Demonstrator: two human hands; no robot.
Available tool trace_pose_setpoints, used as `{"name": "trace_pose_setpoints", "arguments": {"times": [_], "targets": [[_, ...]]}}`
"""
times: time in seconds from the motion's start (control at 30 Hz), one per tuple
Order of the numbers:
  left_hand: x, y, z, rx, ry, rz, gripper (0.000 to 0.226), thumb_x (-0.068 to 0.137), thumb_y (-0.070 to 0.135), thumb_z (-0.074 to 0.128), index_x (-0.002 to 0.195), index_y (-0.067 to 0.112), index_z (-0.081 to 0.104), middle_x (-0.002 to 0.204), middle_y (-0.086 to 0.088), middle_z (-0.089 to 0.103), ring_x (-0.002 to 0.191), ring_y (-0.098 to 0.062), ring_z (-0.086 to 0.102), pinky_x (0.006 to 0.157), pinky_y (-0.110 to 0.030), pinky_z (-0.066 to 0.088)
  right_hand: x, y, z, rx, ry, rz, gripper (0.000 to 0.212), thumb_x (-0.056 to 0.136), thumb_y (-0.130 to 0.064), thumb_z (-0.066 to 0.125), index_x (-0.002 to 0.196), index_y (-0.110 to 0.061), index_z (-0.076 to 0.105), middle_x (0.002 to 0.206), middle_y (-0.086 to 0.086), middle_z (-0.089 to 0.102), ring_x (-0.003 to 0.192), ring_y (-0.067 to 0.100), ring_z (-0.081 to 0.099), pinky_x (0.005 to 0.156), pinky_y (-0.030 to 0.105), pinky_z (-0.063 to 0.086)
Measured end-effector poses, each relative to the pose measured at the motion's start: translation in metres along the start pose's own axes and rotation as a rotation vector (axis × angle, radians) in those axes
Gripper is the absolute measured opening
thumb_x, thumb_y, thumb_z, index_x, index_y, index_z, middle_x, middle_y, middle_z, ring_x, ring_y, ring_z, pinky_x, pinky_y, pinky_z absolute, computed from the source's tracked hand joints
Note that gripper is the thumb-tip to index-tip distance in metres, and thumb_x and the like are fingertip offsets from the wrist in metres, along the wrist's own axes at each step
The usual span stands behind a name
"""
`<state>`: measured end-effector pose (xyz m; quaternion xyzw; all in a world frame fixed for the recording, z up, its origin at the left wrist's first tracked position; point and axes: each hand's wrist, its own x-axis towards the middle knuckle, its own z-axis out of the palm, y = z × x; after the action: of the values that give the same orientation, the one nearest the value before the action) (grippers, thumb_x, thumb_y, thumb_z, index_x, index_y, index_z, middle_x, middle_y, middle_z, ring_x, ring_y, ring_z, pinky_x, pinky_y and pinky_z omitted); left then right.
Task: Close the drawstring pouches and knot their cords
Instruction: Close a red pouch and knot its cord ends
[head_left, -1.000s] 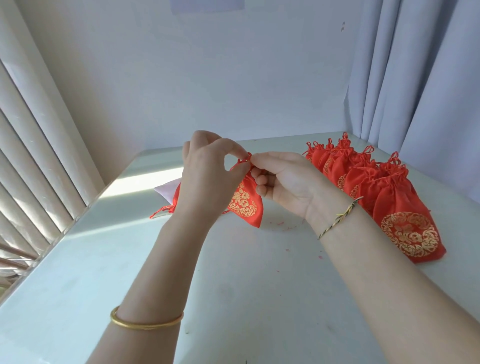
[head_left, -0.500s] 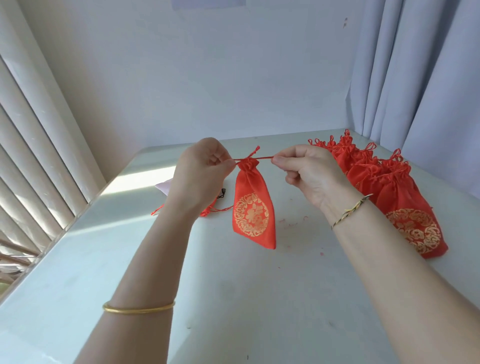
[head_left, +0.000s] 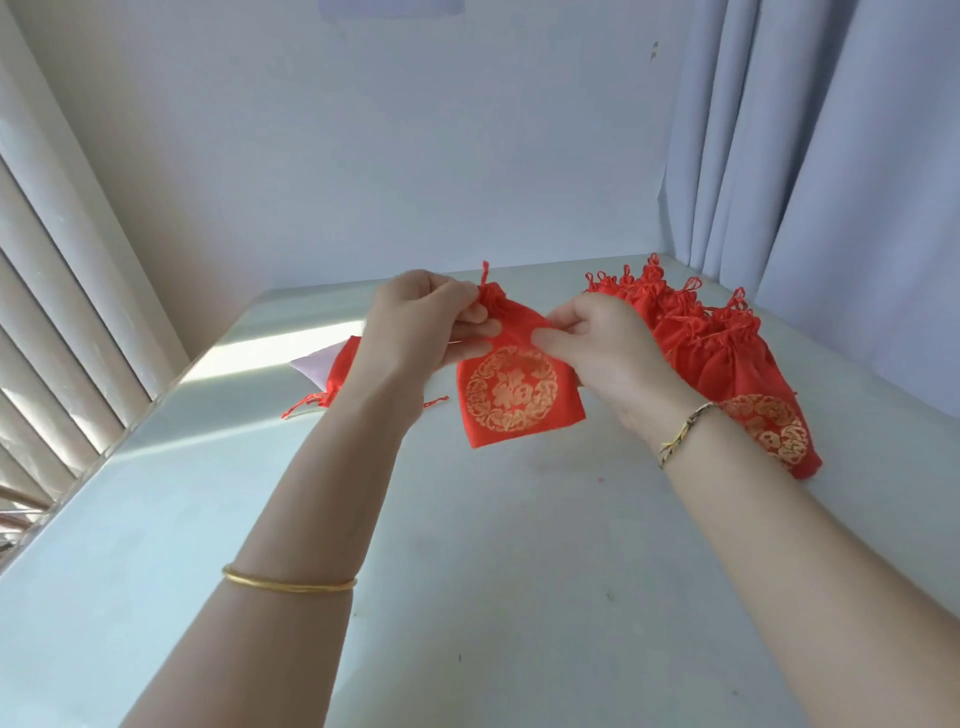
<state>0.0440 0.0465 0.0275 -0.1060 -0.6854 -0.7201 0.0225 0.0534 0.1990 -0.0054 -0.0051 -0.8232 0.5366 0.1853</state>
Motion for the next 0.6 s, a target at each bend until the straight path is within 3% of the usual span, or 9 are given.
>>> {"name": "trace_pose_setpoints", "arguments": {"times": [0.07, 0.13, 0.23, 0.3, 0.37, 0.47, 0.53, 0.6], "targets": [[-0.009, 0.0, 0.014, -0.014, -0.074, -0.005, 0.009, 0.092, 0.014, 0.056, 0.085, 0.008, 0.054, 0.074, -0.002, 0.06, 0.065, -0.013, 0.065, 0.06, -0.026, 0.055, -0.014, 0.007, -0.023, 0.119, 0.043, -0.018, 0.018, 0.082, -0.006, 0.065, 0.072, -0.019, 0.059, 0.07, 0.0, 0.062, 0.058, 0.004, 0.058, 0.056, 0.022, 0.046], [-0.018, -0.003, 0.03, 0.064, -0.148, -0.025, 0.02, 0.089, 0.02, 0.062, 0.102, 0.008, 0.052, 0.082, -0.003, 0.057, 0.065, -0.012, 0.061, 0.06, -0.026, 0.055, -0.031, 0.014, -0.052, 0.099, 0.074, -0.041, 0.015, 0.083, -0.006, 0.066, 0.076, -0.018, 0.061, 0.071, -0.003, 0.062, 0.055, -0.004, 0.055, 0.057, 0.012, 0.043], [-0.031, -0.016, 0.062, 0.288, -0.29, -0.115, 0.04, 0.085, 0.024, 0.067, 0.117, 0.009, 0.048, 0.087, -0.002, 0.056, 0.065, -0.012, 0.058, 0.062, -0.025, 0.054, -0.055, 0.031, -0.096, 0.074, 0.14, -0.015, 0.016, 0.082, -0.007, 0.066, 0.076, -0.021, 0.063, 0.074, -0.002, 0.064, 0.062, 0.001, 0.057, 0.066, 0.015, 0.046], [-0.04, -0.028, 0.083, 0.37, -0.386, -0.171, 0.03, 0.086, 0.022, 0.066, 0.11, 0.01, 0.052, 0.083, -0.001, 0.056, 0.062, -0.01, 0.056, 0.058, -0.023, 0.051, -0.065, 0.04, -0.116, 0.095, 0.187, 0.019, 0.017, 0.082, -0.006, 0.066, 0.075, -0.021, 0.064, 0.075, 0.0, 0.064, 0.067, 0.007, 0.058, 0.07, 0.022, 0.047], [-0.047, -0.038, 0.106, 0.379, -0.418, -0.17, 0.007, 0.088, 0.014, 0.062, 0.091, 0.01, 0.057, 0.073, -0.002, 0.054, 0.054, -0.007, 0.053, 0.052, -0.02, 0.049, -0.069, 0.05, -0.128, 0.08, 0.243, 0.05, 0.016, 0.082, -0.006, 0.066, 0.076, -0.021, 0.064, 0.075, -0.001, 0.064, 0.07, 0.011, 0.059, 0.073, 0.029, 0.048], [-0.05, -0.054, 0.136, 0.398, -0.36, -0.127, 0.013, 0.088, 0.002, 0.055, 0.077, 0.007, 0.053, 0.062, -0.006, 0.052, 0.048, -0.01, 0.051, 0.049, -0.021, 0.05, -0.071, 0.07, -0.139, -0.261, 0.311, 0.087, 0.008, 0.083, -0.02, 0.066, 0.09, -0.016, 0.068, 0.08, -0.005, 0.062, 0.078, 0.011, 0.06, 0.075, 0.029, 0.047], [-0.05, -0.063, 0.15, 0.426, -0.304, -0.094, 0.008, 0.088, 0.0, 0.052, 0.083, 0.006, 0.052, 0.061, -0.007, 0.052, 0.049, -0.015, 0.053, 0.05, -0.027, 0.052, -0.078, 0.081, -0.146, -0.63, 0.333, 0.149, 0.031, 0.082, -0.037, 0.065, 0.105, -0.017, 0.063, 0.098, 0.003, 0.059, 0.093, 0.023, 0.059, 0.079, 0.035, 0.047], [-0.05, -0.071, 0.16, 0.448, -0.249, -0.074, 0.008, 0.089, 0.0, 0.051, 0.093, 0.007, 0.05, 0.06, -0.007, 0.053, 0.043, -0.013, 0.054, 0.042, -0.025, 0.05, -0.085, 0.084, -0.149, -0.663, 0.318, 0.188, 0.041, 0.078, -0.042, 0.068, 0.106, -0.014, 0.054, 0.106, 0.007, 0.053, 0.092, 0.027, 0.057, 0.075, 0.035, 0.045]]}}
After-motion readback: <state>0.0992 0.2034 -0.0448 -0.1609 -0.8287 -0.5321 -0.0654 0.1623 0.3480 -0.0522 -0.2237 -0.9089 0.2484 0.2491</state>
